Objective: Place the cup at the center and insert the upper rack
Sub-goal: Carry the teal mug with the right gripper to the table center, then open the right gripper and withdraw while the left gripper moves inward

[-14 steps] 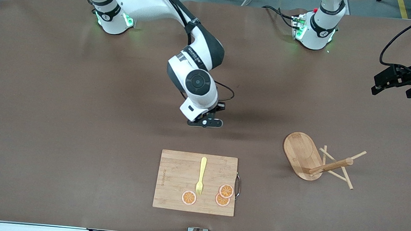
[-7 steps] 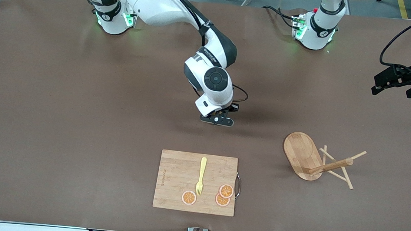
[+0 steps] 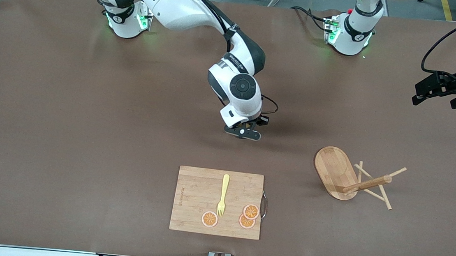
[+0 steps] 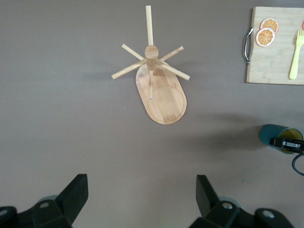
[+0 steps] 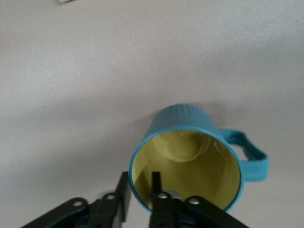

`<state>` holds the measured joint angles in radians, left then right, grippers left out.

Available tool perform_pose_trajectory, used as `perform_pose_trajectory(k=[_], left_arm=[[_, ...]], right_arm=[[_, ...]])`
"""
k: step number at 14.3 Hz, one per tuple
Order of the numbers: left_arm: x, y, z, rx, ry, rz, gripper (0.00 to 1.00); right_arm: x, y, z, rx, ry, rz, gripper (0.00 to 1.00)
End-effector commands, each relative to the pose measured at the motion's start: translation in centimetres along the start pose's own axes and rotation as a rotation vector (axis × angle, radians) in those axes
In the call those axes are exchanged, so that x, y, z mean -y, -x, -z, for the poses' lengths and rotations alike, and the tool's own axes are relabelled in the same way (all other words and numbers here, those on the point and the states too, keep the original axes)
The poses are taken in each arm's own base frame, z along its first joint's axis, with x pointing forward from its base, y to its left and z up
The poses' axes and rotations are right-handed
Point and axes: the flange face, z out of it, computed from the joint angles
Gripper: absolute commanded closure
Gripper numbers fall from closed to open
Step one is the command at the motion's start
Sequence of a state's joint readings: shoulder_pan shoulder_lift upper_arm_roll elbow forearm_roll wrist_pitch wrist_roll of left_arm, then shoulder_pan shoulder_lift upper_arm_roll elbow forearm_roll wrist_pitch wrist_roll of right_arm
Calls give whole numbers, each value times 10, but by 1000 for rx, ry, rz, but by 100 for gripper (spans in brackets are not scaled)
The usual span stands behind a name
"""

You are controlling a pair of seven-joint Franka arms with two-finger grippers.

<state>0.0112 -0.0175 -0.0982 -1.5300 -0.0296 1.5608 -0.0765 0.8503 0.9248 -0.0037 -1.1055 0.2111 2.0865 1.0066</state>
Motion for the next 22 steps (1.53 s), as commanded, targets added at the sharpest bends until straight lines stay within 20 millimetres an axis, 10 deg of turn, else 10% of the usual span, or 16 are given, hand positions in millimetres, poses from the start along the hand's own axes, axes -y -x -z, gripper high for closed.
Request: perform_pose_trajectory(k=[1, 3, 7, 11, 15, 22], left_arm=[[-2, 3, 7, -13, 4, 7, 0], [-4, 3, 6, -11, 9, 4, 0], [-29, 6, 8, -18, 13, -39, 0], [-98, 21, 19, -36, 21, -63, 0], [-176, 48, 15, -26, 21, 7, 0], [-301, 113, -12, -11, 35, 69, 0]], right_arm=[[10, 6, 24, -9, -33, -65, 0], [6, 8, 36, 18, 4, -88, 0], [-29, -24, 161, 29, 24, -140, 0], [-140, -106, 287, -19, 82, -222, 0], [-266, -164, 369, -45, 183, -161, 0], [-434, -222, 438, -37, 162, -22, 0]])
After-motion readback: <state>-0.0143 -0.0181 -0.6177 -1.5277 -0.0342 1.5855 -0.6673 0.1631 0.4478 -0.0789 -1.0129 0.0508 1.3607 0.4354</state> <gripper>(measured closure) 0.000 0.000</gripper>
